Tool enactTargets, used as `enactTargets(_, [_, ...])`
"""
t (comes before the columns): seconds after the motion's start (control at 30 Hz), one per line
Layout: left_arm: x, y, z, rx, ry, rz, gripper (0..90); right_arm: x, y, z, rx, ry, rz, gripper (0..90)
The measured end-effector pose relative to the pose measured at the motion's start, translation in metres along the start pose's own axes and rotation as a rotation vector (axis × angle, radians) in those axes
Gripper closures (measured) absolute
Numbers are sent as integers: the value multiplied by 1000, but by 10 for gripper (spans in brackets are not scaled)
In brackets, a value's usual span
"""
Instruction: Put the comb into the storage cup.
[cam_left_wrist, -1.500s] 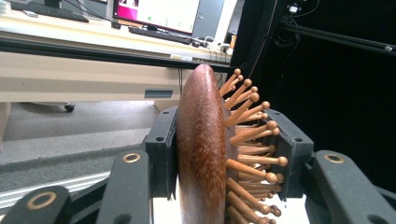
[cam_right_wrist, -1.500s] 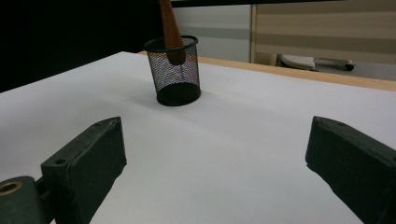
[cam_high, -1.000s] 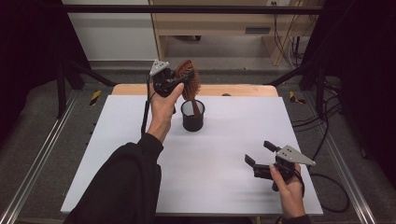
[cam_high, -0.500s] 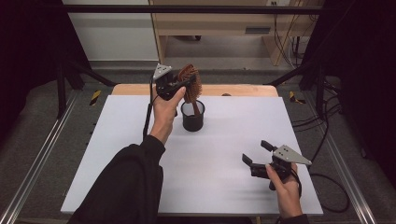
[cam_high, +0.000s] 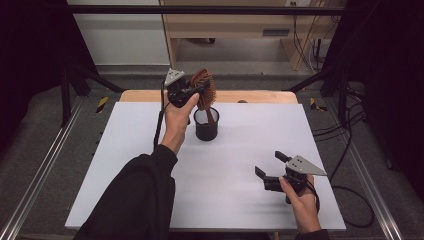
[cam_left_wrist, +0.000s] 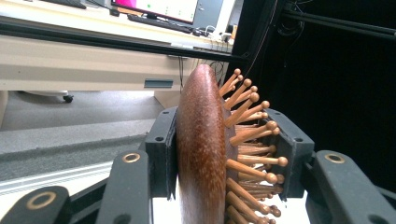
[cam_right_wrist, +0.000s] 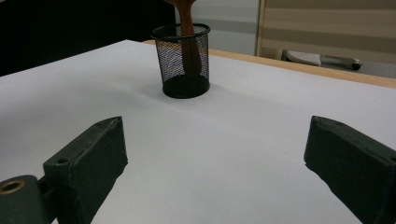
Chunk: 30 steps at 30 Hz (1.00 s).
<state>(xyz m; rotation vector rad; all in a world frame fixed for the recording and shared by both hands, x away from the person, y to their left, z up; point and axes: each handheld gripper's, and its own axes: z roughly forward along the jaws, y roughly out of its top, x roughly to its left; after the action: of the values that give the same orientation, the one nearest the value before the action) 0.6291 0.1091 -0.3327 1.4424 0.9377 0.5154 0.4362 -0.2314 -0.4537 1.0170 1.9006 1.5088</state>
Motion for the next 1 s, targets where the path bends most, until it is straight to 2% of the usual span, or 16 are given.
enactTargets(1.0, [3,-15,-1,8,-1,-31,507,0,0,0,7,2,5,58])
